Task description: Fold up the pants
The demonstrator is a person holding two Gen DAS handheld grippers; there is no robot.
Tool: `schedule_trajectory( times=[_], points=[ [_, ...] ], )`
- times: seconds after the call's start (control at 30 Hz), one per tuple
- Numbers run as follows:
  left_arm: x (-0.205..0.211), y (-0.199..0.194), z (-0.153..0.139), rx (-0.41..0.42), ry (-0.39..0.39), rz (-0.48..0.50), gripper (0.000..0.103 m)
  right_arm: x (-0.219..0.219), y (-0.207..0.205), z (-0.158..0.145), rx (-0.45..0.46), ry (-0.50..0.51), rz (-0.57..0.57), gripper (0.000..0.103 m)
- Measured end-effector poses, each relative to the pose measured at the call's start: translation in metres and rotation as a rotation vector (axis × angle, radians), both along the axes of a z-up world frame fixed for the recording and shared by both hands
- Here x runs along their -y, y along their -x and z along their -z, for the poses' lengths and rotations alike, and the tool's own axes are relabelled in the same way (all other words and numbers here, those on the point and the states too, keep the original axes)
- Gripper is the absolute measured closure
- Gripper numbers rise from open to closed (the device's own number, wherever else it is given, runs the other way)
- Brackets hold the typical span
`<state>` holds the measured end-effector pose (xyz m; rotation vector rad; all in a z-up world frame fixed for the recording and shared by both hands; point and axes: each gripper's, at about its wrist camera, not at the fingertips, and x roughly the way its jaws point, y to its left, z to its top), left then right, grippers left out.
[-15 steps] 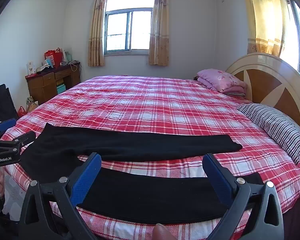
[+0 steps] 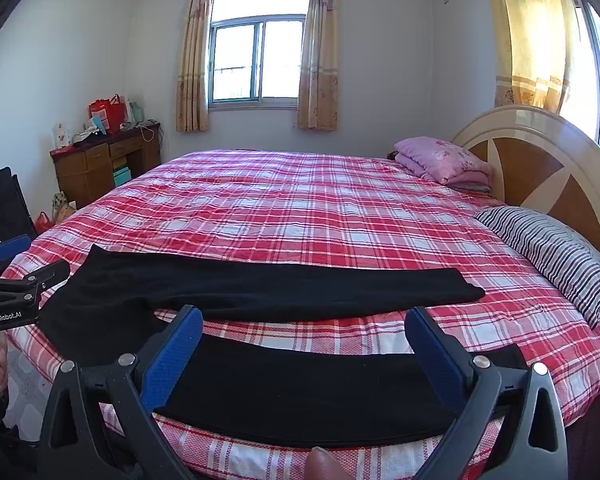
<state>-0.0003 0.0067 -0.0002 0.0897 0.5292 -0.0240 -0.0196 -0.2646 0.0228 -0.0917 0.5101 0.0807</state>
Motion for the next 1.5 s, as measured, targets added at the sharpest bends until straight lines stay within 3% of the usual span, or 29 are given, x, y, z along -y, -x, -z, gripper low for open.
schedule_trajectory(
  times=[1.5],
  points=[
    [0.000, -0.002, 0.003, -0.011, -0.001, -0.007, 0.000, -0.007, -0.002, 0.008, -0.018, 0.014, -0.010, 0.001]
  ],
)
